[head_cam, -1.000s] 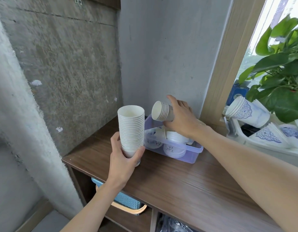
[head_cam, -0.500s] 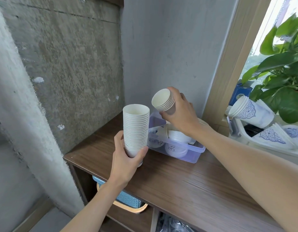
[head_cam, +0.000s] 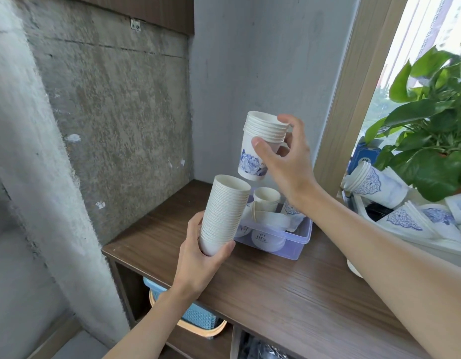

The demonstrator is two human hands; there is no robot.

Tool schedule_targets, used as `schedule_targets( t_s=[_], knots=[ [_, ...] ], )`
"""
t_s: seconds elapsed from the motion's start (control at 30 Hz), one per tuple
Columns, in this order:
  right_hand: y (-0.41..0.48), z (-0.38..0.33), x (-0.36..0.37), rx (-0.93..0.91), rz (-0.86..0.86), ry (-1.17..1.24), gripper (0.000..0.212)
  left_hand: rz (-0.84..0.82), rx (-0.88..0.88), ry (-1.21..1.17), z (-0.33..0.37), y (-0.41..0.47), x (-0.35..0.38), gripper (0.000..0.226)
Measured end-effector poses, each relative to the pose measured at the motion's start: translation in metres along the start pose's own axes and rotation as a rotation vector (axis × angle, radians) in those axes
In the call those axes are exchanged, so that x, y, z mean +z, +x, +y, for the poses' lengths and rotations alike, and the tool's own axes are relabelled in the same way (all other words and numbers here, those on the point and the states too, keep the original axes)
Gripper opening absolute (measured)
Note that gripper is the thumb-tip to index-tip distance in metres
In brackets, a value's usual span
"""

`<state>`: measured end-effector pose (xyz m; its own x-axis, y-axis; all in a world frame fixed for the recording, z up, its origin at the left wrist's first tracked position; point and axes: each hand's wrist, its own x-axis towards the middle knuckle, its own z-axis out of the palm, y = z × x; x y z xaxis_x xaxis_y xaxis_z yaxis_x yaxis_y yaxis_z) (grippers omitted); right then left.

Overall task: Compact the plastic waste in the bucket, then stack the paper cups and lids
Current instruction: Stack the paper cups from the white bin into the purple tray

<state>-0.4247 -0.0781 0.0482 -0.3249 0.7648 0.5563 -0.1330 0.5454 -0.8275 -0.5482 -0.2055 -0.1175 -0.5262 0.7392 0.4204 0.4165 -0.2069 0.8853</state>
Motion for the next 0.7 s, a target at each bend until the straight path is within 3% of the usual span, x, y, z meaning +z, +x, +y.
schedule_targets(
  t_s=[0.7],
  knots=[
    [-0.028,0.007,0.000,0.161,-0.253,-0.040,0.050,0.012,0.044,-0.059,0.017,0.005,0.011,0.068]
  ],
)
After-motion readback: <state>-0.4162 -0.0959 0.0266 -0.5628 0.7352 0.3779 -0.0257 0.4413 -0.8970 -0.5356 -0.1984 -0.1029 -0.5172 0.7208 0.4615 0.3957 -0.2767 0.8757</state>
